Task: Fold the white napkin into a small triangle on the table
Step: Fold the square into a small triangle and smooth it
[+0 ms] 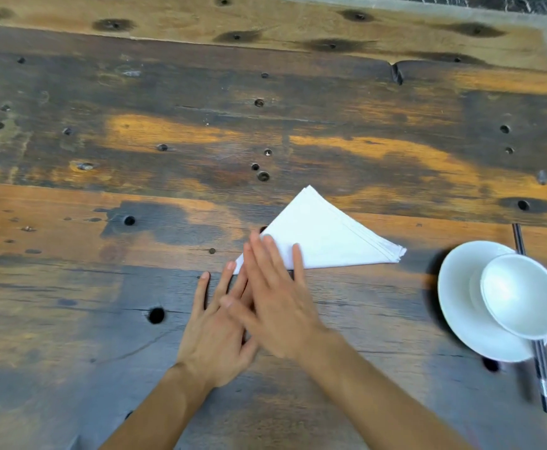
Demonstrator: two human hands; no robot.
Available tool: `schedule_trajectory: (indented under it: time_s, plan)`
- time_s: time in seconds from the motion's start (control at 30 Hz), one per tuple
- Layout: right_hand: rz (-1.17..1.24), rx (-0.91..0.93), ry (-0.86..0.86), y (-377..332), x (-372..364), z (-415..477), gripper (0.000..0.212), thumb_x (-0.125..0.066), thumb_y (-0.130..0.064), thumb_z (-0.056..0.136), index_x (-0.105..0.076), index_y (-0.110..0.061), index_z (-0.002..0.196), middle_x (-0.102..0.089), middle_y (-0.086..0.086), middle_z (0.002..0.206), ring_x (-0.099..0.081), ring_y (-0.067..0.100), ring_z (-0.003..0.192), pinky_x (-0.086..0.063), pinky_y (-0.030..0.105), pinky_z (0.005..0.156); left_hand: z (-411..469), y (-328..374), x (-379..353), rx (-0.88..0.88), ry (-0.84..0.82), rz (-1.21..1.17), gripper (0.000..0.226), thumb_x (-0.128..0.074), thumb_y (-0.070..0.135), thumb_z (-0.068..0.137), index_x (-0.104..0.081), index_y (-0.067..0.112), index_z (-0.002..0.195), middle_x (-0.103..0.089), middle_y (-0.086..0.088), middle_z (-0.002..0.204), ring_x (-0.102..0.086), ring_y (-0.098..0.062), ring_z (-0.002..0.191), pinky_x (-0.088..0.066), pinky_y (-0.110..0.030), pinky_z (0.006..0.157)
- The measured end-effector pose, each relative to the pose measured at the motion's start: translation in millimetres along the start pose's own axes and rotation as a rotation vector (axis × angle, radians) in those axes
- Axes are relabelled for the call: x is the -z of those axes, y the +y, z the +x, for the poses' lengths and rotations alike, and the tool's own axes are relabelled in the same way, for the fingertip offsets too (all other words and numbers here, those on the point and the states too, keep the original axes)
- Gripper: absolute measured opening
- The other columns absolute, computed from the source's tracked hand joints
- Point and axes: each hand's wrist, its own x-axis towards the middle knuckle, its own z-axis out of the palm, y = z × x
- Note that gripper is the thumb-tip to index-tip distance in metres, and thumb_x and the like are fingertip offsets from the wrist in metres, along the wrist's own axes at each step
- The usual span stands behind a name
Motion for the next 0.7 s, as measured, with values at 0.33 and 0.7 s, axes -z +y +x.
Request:
schedule_trajectory:
  time_s: [0.33, 0.7]
  plan:
    - [-0.107, -0.209, -0.046, 88, 16, -50, 0.088, -0.010, -0.077, 0.097, 0.008, -0.019, 0.161, 0.014, -0.003, 0.168, 0.018, 0.012, 0.153, 0.013, 0.050, 0.122, -1, -1, -4, 0.013, 0.058, -0.008, 0.075, -0.023, 0.059, 0.105, -0.014, 0.014, 0.164, -0.009, -0.002, 0.173, -0.006, -0.026, 0.159, -0.008, -0.058, 0.124]
    - [-0.204, -0.376, -0.077, 128, 42, -72, 0.091, -0.004, -0.079, 0.093, 0.012, -0.018, 0.160, 0.018, -0.002, 0.167, 0.019, 0.013, 0.153, 0.017, 0.052, 0.120, -1, 0, -2, 0.001, 0.048, 0.001, 0.073, -0.026, 0.057, 0.105, -0.015, 0.014, 0.164, -0.009, -0.002, 0.173, -0.009, -0.024, 0.159, -0.011, -0.062, 0.123]
